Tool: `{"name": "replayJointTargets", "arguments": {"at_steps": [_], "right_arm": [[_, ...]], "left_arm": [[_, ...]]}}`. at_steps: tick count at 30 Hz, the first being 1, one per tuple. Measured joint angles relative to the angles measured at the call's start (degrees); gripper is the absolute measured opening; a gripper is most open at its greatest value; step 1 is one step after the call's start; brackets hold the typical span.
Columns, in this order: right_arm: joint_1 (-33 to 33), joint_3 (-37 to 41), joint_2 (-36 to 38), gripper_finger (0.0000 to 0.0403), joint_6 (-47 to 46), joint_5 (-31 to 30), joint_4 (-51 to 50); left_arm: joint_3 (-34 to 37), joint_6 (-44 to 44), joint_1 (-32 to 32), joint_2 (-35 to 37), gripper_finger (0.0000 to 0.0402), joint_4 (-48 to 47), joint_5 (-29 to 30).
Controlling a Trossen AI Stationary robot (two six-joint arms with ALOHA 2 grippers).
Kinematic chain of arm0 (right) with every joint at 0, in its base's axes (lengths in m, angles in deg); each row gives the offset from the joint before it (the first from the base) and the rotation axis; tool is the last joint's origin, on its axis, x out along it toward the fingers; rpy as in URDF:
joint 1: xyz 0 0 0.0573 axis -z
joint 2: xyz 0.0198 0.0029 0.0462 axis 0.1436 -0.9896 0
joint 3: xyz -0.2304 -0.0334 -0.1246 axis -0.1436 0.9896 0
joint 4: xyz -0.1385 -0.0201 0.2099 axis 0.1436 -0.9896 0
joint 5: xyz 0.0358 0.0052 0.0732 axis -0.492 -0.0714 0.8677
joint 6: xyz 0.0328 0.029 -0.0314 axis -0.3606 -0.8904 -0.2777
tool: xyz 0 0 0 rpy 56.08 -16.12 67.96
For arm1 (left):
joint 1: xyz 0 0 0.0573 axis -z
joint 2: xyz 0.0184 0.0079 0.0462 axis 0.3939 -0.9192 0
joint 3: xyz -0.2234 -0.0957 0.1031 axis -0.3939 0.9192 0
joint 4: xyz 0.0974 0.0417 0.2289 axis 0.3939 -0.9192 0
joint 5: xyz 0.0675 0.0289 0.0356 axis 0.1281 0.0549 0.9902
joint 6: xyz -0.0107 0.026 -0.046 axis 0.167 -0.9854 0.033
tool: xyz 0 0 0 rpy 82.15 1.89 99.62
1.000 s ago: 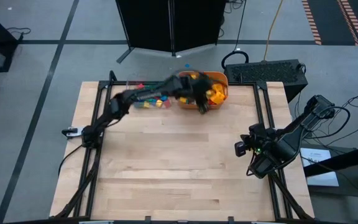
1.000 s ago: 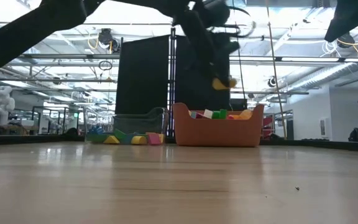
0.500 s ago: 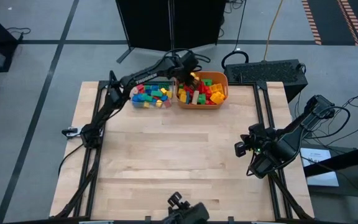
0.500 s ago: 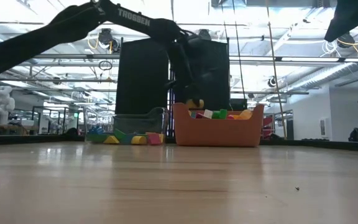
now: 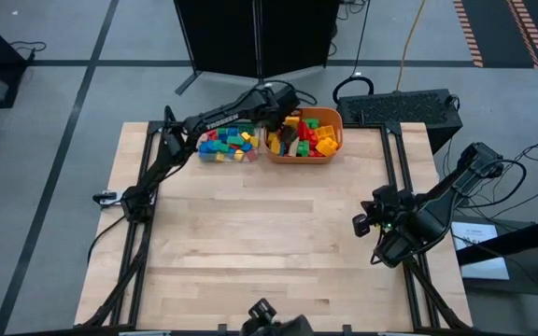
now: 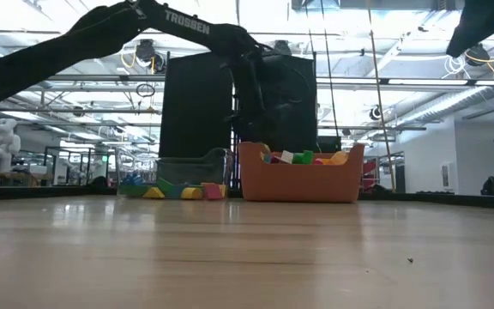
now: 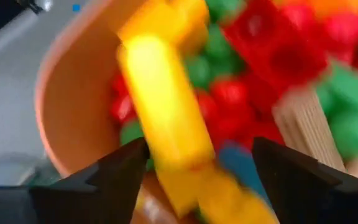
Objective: Sort blocks by size
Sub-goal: Return to Home Position
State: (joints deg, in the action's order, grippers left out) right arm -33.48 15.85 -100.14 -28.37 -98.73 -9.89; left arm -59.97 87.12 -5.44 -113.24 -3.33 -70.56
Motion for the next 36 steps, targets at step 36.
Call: {"name": "replayJointTargets", "arguments": {"at_steps": [36], "right_arm": [[0.4, -14.0, 42.9, 0.0, 72.5, -25.8, 13.4]], "left_arm": [[0.5, -14.6, -1.0, 60.5, 0.0316, 2.4, -12.1]]}}
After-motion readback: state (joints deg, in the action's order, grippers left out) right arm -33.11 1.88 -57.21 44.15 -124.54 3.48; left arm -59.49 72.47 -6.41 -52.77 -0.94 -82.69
